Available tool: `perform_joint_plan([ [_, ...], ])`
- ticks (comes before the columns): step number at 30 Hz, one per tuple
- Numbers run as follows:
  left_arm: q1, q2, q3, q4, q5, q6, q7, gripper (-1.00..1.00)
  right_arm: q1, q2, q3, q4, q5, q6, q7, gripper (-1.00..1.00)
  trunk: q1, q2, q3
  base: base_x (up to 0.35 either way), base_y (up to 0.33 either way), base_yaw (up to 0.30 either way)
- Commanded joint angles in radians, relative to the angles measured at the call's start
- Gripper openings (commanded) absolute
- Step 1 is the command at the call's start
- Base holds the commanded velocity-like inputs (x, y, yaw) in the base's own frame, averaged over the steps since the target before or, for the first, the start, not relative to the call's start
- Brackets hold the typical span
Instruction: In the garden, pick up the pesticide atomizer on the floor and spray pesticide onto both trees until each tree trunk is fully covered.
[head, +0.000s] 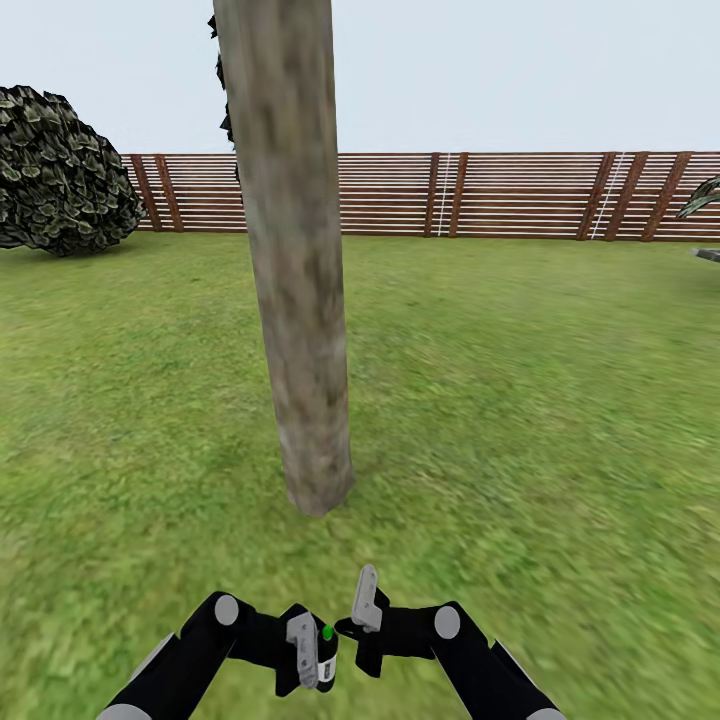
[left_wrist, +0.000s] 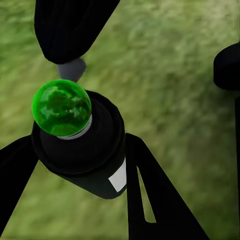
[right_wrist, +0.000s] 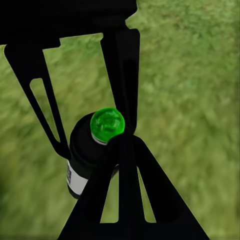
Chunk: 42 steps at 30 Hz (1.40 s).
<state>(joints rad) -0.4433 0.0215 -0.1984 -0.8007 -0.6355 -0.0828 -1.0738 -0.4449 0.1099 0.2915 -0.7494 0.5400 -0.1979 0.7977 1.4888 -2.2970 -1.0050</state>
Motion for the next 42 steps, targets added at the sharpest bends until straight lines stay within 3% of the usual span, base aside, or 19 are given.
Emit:
perform_joint_plan([
  [1,0.000,0.000,0.000,0.000,0.000,0.000,0.000,-1.00,0.000,0.000,0.000,0.000,0.000,0.000,0.000,-1.00,0.000,0.000,0.000,0.000,0.000,0.000],
  [6,0.002,0.006,-0.001,0.006,-0.007,-0.001,0.003,-1.00,0.000,-0.001,0.000,0.000,0.000,0.000,0.000,-1.00,0.000,0.000,0.000,0.000,0.000,0.000],
  [12,0.008,0.032,0.002,0.007,-0.018,-0.002,0.005,-1.00,0.000,-0.001,0.000,0.000,0.002,0.000,0.000,-1.00,0.000,0.000,0.000,0.000,0.000,0.000],
  [17,0.014,0.086,0.002,0.008,-0.034,0.002,0.009,-1.00,0.000,-0.003,-0.001,-0.001,0.003,0.000,0.000,-1.00,0.000,0.000,0.000,0.000,0.000,0.000],
  [24,0.017,0.190,0.004,0.006,-0.049,0.009,0.011,-1.00,0.000,-0.014,-0.007,0.000,0.002,-0.001,0.000,-1.00,0.000,0.000,0.000,0.000,0.000,0.000],
  [25,0.017,0.207,0.005,0.006,-0.051,0.011,0.012,-1.00,0.000,-0.021,-0.007,0.001,0.001,-0.001,0.000,1.00,0.000,0.000,0.000,0.000,0.000,0.000],
  [28,0.017,0.254,0.010,0.007,-0.053,0.016,0.013,-1.00,0.000,-0.036,-0.009,0.000,0.000,-0.001,-0.001,1.00,0.000,0.000,0.000,0.000,0.000,0.000],
  [30,0.017,0.271,0.017,0.007,-0.053,0.018,0.014,-1.00,0.000,-0.041,-0.010,-0.001,-0.001,0.000,-0.001,1.00,0.000,0.000,0.000,0.000,0.000,0.000],
  [34,0.017,0.279,0.070,0.008,-0.053,0.020,0.016,-1.00,0.001,-0.052,-0.011,0.002,-0.001,0.000,-0.006,1.00,0.000,0.000,0.000,0.000,0.000,0.000],
  [36,0.017,0.277,0.121,0.008,-0.053,0.020,0.018,-1.00,0.001,-0.076,-0.011,0.029,-0.003,-0.001,-0.012,1.00,0.000,0.000,0.000,0.000,0.000,0.000],
  [37,0.017,0.275,0.164,0.008,-0.052,0.020,0.024,-1.00,0.001,-0.092,-0.021,0.068,-0.005,-0.002,-0.034,1.00,0.000,0.000,0.000,0.000,0.000,0.000],
  [39,0.017,0.273,0.232,0.008,-0.046,0.019,0.054,-1.00,0.001,-0.104,-0.082,0.136,-0.006,-0.003,-0.115,1.00,0.000,0.000,0.000,0.000,0.000,0.000],
  [42,0.017,0.251,0.323,0.035,-0.033,0.017,0.136,-1.00,0.002,-0.110,-0.241,0.235,-0.007,-0.003,-0.279,1.00,0.000,0.000,0.000,0.000,0.000,0.000],
])
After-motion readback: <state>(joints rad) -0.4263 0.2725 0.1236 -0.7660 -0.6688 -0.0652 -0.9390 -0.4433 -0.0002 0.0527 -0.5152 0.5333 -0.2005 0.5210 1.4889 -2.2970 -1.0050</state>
